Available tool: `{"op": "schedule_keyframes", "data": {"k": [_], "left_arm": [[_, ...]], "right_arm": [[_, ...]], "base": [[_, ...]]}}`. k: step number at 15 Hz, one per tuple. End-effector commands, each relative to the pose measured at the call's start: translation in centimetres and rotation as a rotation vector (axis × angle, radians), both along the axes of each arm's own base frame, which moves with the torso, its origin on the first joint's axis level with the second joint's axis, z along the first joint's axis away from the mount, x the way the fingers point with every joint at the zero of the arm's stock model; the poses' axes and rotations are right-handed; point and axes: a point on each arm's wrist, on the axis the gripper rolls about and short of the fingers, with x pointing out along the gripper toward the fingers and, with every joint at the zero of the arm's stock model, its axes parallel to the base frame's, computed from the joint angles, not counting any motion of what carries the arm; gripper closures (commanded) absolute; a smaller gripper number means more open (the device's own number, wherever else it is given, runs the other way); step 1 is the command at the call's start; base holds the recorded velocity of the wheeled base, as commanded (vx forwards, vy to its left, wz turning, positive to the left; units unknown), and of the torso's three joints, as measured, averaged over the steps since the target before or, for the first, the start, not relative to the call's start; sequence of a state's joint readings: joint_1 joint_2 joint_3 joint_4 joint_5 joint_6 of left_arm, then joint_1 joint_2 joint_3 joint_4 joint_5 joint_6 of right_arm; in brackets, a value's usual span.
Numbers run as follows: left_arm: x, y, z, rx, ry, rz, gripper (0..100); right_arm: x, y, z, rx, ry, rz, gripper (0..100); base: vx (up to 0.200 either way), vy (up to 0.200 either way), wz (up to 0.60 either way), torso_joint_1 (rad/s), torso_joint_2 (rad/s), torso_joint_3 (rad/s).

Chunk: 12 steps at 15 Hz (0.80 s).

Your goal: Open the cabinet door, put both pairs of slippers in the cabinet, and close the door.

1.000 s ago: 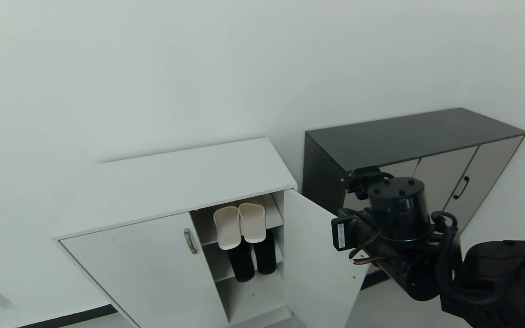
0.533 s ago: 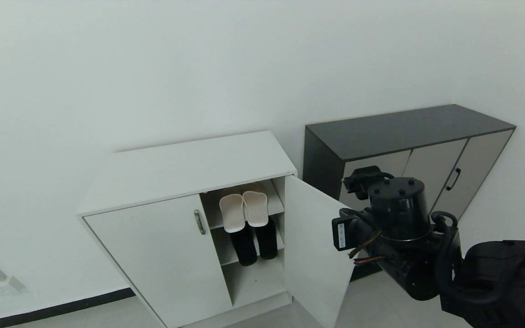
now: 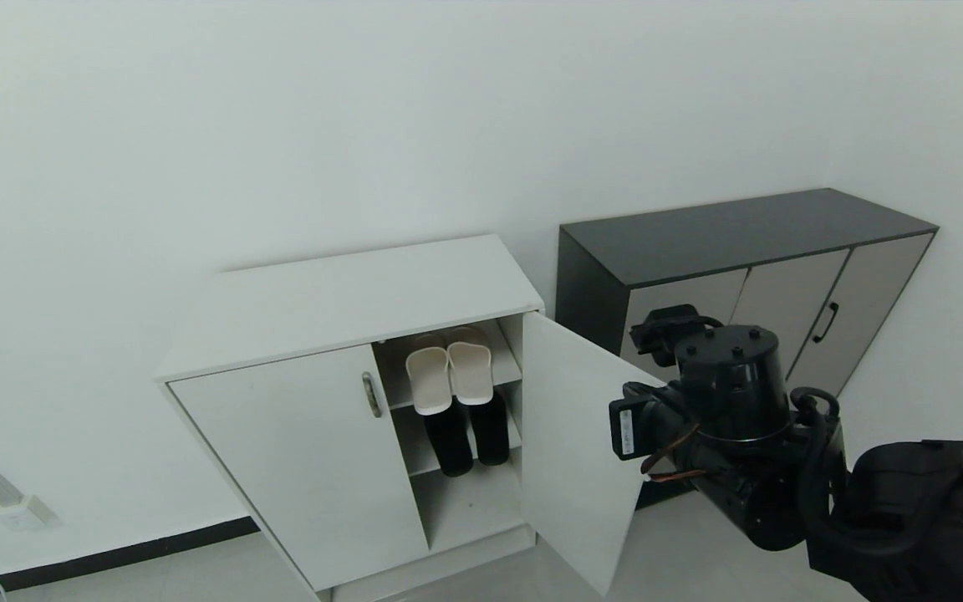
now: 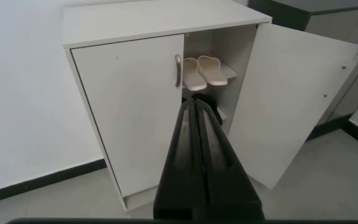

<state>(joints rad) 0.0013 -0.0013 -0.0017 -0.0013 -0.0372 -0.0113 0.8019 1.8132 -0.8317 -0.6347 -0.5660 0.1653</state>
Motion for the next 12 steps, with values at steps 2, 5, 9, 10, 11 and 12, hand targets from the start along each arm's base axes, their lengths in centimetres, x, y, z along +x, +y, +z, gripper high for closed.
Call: {"op": "schedule_keyframes", "data": {"k": [2,5,9,10,11,12], "left_arm": [[0.0,0.0,0.0,0.001,0.001,0.001,100],[0.0,0.0,0.0,0.001,0.001,0.001,100],[0.0,0.0,0.0,0.001,0.001,0.001,100],[0.0,0.0,0.0,0.001,0.001,0.001,100],[0.0,0.0,0.0,0.001,0.001,0.001,100],[0.0,0.0,0.0,0.001,0.001,0.001,100]], "right_arm": [[0.3,-0.4,0.1,-0.009,-0.005,-0.012,100],[1.5,-1.4,0.4,0.002,-0.017,-0.039,100],[4.5,-3.9,1.4,0.026,-0.042,-0.084,100],[5.2,-4.6,1.4,0.031,-0.039,-0.088,100],[5.7,-5.1,1.4,0.037,-0.039,-0.091,100],[6.4,-5.7,1.2,0.035,-0.029,-0.104,100]], "base": [[0.000,0.000,0.00,0.000,0.00,0.000],[0.000,0.000,0.00,0.000,0.00,0.000],[0.000,0.000,0.00,0.000,0.00,0.000],[0.000,0.000,0.00,0.000,0.00,0.000],[0.000,0.000,0.00,0.000,0.00,0.000],[0.000,0.000,0.00,0.000,0.00,0.000]]}}
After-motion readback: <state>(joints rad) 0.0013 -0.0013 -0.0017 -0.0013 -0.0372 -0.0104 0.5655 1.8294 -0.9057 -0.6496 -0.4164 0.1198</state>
